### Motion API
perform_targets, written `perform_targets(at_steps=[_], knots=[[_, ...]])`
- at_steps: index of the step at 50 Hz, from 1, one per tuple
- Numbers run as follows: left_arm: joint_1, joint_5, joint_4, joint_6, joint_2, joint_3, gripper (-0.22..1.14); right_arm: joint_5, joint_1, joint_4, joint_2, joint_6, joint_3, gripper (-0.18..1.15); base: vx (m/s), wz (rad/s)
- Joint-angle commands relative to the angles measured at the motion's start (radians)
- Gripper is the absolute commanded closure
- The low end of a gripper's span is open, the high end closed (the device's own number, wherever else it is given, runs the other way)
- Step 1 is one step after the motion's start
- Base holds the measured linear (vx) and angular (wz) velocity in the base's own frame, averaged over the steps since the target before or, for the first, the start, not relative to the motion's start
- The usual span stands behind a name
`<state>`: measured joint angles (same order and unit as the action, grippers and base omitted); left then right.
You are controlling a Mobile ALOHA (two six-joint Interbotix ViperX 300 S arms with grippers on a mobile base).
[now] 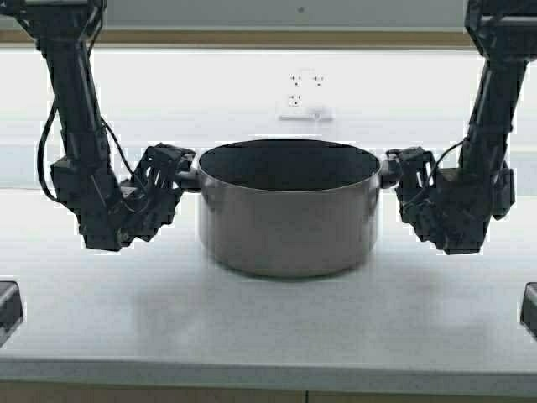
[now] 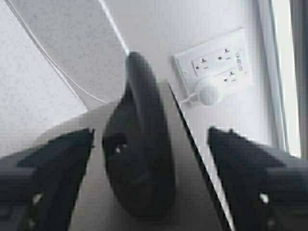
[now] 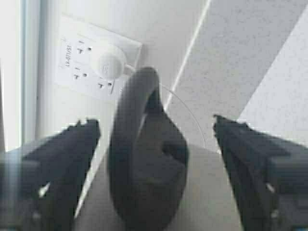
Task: Open the cabinet, put the pot inside, then close it
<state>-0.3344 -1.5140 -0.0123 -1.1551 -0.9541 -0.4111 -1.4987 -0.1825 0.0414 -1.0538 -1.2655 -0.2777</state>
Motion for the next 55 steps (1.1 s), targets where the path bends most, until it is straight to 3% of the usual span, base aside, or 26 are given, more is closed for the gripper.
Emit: perform_targets(at_steps=[1,21,30,34,40,42,44,50,55], knots=[[0.006,0.017,0.002,-0.002,0.009,0.044,-0.11,0.0,0.005,0.012,-0.015,-0.029,0.064,-0.05,0.01,0.0],[0.006,0.028,0.002,-0.003,0.003,0.061,-0.11,0.032,0.005,0.043,-0.023,-0.095,0.155,-0.06,0.01,0.0],[0.006,0.029,0.002,-0.002,0.003,0.057,-0.05,0.034,0.005,0.038,-0.026,-0.106,0.133,-0.01,0.01,0.0],[0.006,0.031,0.011,-0.003,0.008,0.048,0.14,0.034,0.005,0.037,-0.018,-0.123,0.104,0.22,0.0,0.0],[0.006,0.029,0.035,-0.005,0.026,0.015,0.93,0.005,0.003,0.041,0.0,-0.127,0.063,0.99,0.0,0.0],[0.006,0.029,0.04,-0.005,0.032,0.008,1.12,-0.012,0.003,0.04,0.003,-0.129,0.055,1.13,0.0,0.0],[0.006,0.029,0.044,-0.005,0.041,-0.005,1.12,-0.028,0.003,0.043,0.011,-0.13,0.04,1.11,0.0,0.0],[0.003,0.02,0.051,-0.003,0.071,-0.048,0.81,-0.084,-0.008,0.041,0.031,-0.137,-0.006,0.8,0.0,0.0],[0.003,-0.002,0.051,-0.002,0.098,-0.081,0.85,-0.133,-0.017,0.038,0.057,-0.143,-0.049,0.85,0.02,0.0]])
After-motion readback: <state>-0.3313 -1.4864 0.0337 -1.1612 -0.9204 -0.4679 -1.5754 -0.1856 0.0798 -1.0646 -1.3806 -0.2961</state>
